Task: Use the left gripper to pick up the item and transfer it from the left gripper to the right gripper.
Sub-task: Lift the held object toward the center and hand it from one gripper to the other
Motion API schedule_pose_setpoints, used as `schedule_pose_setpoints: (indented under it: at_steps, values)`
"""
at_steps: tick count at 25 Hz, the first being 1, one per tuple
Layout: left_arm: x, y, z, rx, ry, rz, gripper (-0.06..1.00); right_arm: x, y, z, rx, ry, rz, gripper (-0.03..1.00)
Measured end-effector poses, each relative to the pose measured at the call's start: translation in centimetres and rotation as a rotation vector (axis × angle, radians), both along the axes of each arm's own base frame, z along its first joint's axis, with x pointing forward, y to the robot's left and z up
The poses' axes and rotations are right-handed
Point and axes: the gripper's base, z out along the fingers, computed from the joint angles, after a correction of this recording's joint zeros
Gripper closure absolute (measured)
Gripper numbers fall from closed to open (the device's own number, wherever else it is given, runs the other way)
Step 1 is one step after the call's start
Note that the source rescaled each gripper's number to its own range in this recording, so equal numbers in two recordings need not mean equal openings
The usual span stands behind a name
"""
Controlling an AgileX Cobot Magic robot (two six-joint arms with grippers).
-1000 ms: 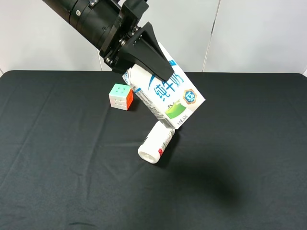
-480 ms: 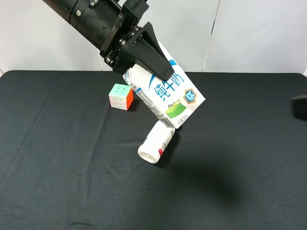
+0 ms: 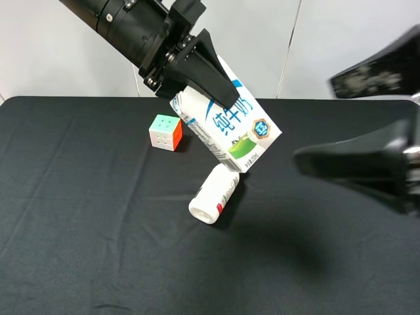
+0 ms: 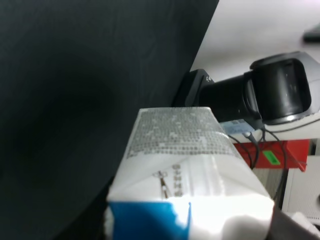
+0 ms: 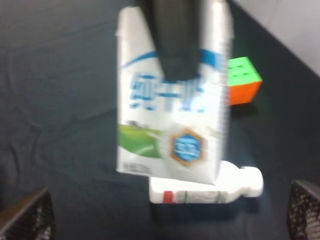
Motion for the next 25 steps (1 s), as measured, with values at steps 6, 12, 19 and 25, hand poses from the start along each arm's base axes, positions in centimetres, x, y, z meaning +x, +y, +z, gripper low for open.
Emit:
schedule_pose_setpoints:
  at_steps: [6,12,19,25]
  values:
    - [0.4,-0.1,0.0,-0.004,-0.020,0.047,0.94,2.2,2.4,0.8,-0.026,0.006,-0.032,-0.03]
    - [1.0,-0.5,0.4,-0.056,-0.027,0.112,0.94,4.6,4.6,1.3,-0.067,0.004,-0.064,-0.03]
    - [1.2,-0.7,0.6,-0.092,-0.023,0.148,0.94,6.0,5.7,0.2,-0.124,0.015,-0.088,-0.03]
    - [1.2,-0.8,0.8,-0.116,-0.007,0.159,0.94,7.0,6.0,-0.5,-0.163,-0.018,-0.117,-0.03]
